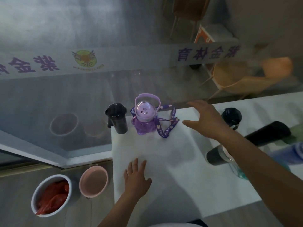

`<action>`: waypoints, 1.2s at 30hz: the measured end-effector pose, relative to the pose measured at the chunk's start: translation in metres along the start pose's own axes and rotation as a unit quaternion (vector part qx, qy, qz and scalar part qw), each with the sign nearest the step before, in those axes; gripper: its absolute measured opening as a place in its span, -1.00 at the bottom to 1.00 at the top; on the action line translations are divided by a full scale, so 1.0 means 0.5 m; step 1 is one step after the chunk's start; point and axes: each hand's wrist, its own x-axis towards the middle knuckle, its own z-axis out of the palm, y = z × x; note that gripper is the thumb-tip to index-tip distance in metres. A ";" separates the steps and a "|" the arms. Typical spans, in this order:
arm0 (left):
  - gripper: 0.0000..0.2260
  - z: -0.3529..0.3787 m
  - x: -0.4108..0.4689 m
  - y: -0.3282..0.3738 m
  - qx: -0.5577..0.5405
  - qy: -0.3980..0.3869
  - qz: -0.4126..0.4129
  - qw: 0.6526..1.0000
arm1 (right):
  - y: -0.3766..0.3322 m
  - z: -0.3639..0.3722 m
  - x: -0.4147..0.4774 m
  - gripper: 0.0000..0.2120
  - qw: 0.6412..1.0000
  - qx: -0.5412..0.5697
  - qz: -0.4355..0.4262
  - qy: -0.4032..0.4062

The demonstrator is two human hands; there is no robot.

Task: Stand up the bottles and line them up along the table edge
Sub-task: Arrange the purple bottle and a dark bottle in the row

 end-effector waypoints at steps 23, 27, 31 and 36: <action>-0.29 0.064 0.025 0.127 0.041 -0.007 -0.051 0.998 | 0.319 -0.031 -0.070 -0.37 0.955 -0.184 -0.116 -0.203; -0.31 0.072 0.017 0.125 0.042 -0.004 -0.063 0.997 | 0.277 -0.045 0.007 -0.39 0.954 -0.162 -0.150 -0.204; -0.30 0.089 -0.004 0.133 0.024 0.006 -0.090 0.996 | 0.218 -0.042 0.102 -0.39 0.951 -0.157 -0.191 -0.187; -0.30 0.110 -0.034 0.143 0.014 0.012 -0.115 0.993 | 0.158 -0.027 0.214 -0.41 0.950 -0.169 -0.191 -0.178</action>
